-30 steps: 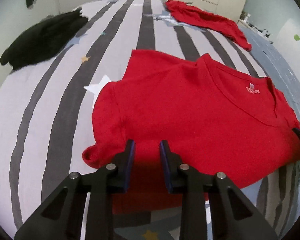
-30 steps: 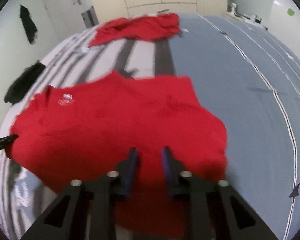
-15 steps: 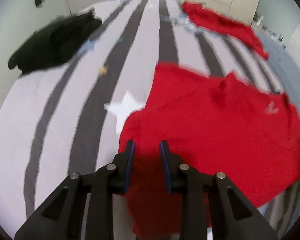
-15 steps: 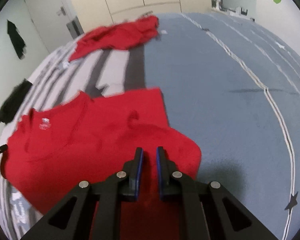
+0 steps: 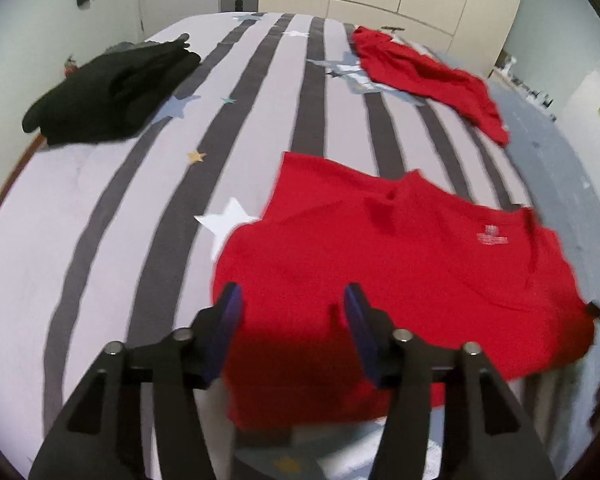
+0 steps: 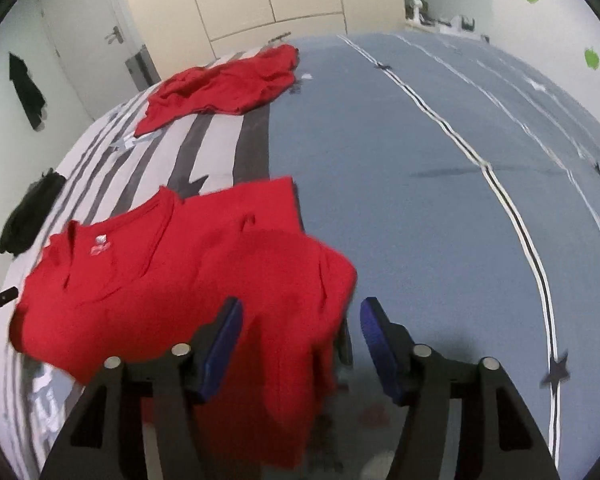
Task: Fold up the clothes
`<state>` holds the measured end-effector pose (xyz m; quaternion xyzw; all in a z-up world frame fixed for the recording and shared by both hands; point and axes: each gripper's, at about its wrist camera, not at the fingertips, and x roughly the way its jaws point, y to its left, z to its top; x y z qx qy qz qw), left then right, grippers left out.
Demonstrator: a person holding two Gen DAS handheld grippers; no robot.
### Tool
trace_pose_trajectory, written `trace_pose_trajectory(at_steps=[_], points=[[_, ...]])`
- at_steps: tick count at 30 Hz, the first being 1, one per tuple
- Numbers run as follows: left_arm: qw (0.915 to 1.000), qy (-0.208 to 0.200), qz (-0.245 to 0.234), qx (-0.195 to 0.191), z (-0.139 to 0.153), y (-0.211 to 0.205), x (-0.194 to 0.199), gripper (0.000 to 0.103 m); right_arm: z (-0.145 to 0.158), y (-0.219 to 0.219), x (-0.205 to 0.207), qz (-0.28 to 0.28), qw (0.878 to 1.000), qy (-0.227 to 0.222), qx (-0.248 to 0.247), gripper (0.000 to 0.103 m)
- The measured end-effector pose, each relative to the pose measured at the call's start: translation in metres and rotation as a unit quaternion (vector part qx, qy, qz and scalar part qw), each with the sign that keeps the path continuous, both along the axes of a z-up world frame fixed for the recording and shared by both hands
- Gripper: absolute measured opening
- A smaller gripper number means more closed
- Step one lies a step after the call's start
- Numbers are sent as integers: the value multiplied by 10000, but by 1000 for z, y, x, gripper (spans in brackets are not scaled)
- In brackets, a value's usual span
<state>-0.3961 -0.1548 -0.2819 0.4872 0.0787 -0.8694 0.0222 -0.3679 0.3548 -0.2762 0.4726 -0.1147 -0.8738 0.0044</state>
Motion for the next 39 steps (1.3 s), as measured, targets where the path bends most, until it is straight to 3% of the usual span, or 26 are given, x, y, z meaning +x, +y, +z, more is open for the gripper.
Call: trace_pose_trajectory(at_steps=[5, 10, 15, 17, 18, 19, 24, 26, 31, 34, 37, 39], points=[[9999, -162, -24, -12, 2, 9, 17, 53, -18, 12, 1, -217, 9980, -190, -565, 60], [9999, -156, 35, -7, 3, 1, 27, 53, -35, 12, -23, -153, 9937, -286, -1071, 60], [9997, -169, 148, 23, 0, -13, 36, 53, -51, 1, -39, 116, 9949, -484, -872, 62], [9998, -162, 146, 23, 0, -18, 42, 53, -50, 3, -42, 149, 9944, -522, -911, 52], [9998, -161, 145, 11, -1, -21, 44, 53, -48, 3, -43, 211, 9940, -500, -952, 31], [9997, -173, 164, 35, -2, -25, 46, 53, -47, 2, -44, 300, 9931, -500, -1016, 23], [9992, -147, 284, 222, -2, -48, 51, 53, -28, -22, -45, 314, 9969, -413, -584, 15], [9992, -112, 252, 278, 1, -59, 51, 53, -5, -34, -40, 178, 9986, -173, -474, 14], [9991, -51, 221, 365, 10, -98, 48, 53, 75, -103, -30, 319, 9974, 593, -255, 13], [9989, 28, 249, 401, 21, -126, 49, 53, 107, -174, -33, 740, 9940, 786, -178, 12], [9986, 99, 323, 397, 32, -152, 53, 53, 114, -257, -41, 1297, 9885, 749, -204, 12], [9984, 148, 366, 392, 38, -168, 56, 53, 104, -314, -48, 1572, 9850, 633, -316, 11]])
